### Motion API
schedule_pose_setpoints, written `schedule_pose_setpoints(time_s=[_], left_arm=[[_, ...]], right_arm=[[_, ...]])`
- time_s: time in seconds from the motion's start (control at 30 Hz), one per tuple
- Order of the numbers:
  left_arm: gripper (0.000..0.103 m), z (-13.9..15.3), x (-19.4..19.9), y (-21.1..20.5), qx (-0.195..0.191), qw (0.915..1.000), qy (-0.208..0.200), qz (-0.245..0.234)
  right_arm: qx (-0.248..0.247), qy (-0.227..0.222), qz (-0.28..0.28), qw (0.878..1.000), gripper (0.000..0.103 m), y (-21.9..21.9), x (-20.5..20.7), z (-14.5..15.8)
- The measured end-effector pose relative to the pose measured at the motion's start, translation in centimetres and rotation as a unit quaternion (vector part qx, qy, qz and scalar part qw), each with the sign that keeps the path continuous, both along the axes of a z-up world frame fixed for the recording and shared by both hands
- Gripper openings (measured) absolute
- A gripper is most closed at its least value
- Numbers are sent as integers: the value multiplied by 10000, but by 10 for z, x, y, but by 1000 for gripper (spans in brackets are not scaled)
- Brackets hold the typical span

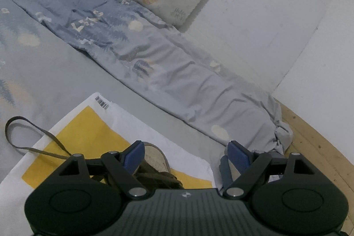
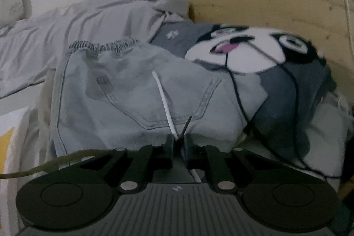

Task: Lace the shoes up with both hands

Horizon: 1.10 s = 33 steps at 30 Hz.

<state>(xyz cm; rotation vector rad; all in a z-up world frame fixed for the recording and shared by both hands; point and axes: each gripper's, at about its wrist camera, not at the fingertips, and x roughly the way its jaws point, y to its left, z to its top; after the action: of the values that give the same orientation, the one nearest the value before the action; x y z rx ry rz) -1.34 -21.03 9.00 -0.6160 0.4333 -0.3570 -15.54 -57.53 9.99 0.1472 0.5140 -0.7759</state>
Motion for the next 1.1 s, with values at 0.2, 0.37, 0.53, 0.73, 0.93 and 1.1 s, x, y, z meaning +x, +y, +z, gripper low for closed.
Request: schedule_pose_setpoints(time_s=[0.2,0.37,0.53,0.73,0.93,1.1], left_arm=[[83,1,1,3,-56,10000,-2,-58],[83,2,2,3,-62,9997,-22,-241],[83,2,3,1,-95,9984,-111,-544],[83,0,5,-1,-192,9964,-170,-809],[83,8,-5,-10,-293,9859,-734,-1477],[83,12,-16,-19,-164,9763,-1080,-1868]], right_arm=[[-548,-225,268,9979,5,27,-2,16],[-939,-536,784,9910,2,62,0,34],[-1102,-804,1583,9779,2,103,3,48],[-1105,-932,2307,9622,2,142,3,49],[-1467,-954,3050,9361,2,190,2,51],[-1713,-947,3704,9080,2,231,-1,46]])
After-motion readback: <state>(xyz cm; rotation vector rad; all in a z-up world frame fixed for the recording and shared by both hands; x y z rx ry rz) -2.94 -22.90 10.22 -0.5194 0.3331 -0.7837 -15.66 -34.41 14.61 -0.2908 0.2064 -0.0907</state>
